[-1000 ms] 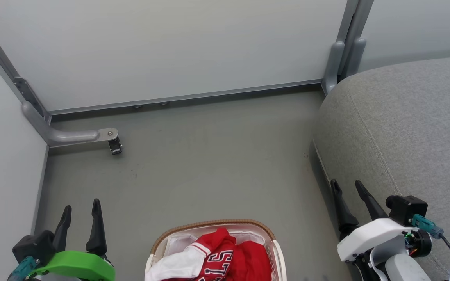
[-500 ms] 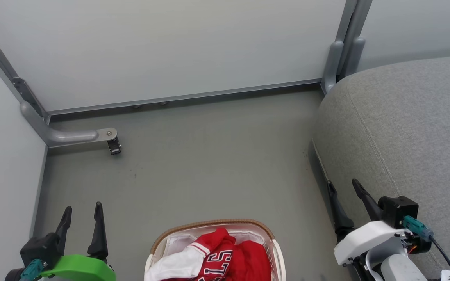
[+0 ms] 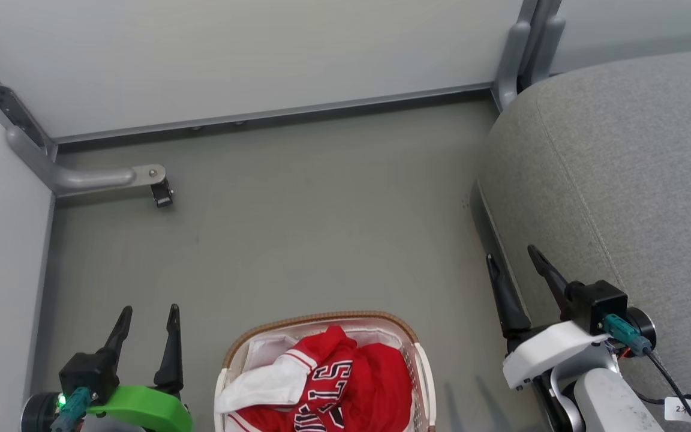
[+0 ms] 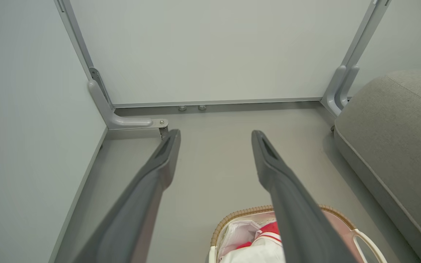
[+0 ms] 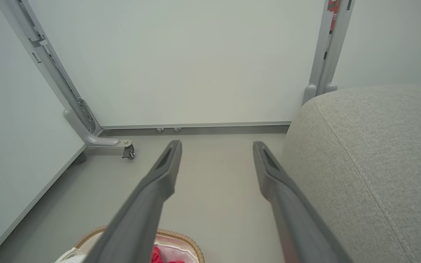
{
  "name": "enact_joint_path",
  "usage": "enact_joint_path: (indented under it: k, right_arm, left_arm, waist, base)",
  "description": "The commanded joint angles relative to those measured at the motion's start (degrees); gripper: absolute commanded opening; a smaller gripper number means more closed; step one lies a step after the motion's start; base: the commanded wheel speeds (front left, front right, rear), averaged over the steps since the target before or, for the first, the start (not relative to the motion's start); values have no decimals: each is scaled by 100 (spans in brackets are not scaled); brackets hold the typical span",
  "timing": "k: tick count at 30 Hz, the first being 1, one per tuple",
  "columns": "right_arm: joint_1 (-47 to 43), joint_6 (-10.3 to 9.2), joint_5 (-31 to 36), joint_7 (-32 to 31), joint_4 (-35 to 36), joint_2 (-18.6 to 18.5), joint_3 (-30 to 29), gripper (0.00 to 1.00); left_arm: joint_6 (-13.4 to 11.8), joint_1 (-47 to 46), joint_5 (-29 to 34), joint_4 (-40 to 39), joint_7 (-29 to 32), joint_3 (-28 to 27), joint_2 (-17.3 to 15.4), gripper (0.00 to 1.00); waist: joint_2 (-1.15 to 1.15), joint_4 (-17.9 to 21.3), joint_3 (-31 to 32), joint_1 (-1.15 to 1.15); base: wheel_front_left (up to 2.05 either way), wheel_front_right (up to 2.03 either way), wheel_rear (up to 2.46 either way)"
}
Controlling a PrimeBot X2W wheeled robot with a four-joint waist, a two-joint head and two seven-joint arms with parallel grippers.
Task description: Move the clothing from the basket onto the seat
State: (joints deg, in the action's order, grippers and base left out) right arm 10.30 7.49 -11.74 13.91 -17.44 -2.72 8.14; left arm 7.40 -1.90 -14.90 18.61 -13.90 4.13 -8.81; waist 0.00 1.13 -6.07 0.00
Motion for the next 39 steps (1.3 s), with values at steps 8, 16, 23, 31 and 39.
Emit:
enact_joint_path:
  k: [8, 16, 23, 31, 39]
  right_arm:
    - [536, -1, 481, 119, 234, -29, 72, 100]
    - [900, -1, 589, 135, 499, -32, 265, 100]
    - [937, -1, 645, 135, 659, -27, 303, 100]
    - [924, -1, 770, 135, 785, -23, 324, 100]
    - [798, -1, 879, 135, 917, -28, 267, 100]
  left_arm:
    - [10, -767, -114, 245, -117, 833, -340, 100]
    - [9, -1529, -536, 594, -124, 1667, -598, 100]
    - [8, -2065, -840, 928, -124, 2638, -756, 100]
    - [8, -2693, -1049, 1510, -124, 3891, -961, 100]
    - [7, -3418, -768, 2748, -124, 4513, -929, 100]
  waist:
    - [0, 181, -1566, 0]
    - [0, 390, -2559, 0]
    - [0, 536, -3105, 0]
    - [0, 624, -3578, 0]
    - [0, 657, -3902, 0]
  base:
    - [0, 0, 0]
    - [0, 0, 0]
    - [0, 0, 0]
    - [0, 0, 0]
    - [0, 0, 0]
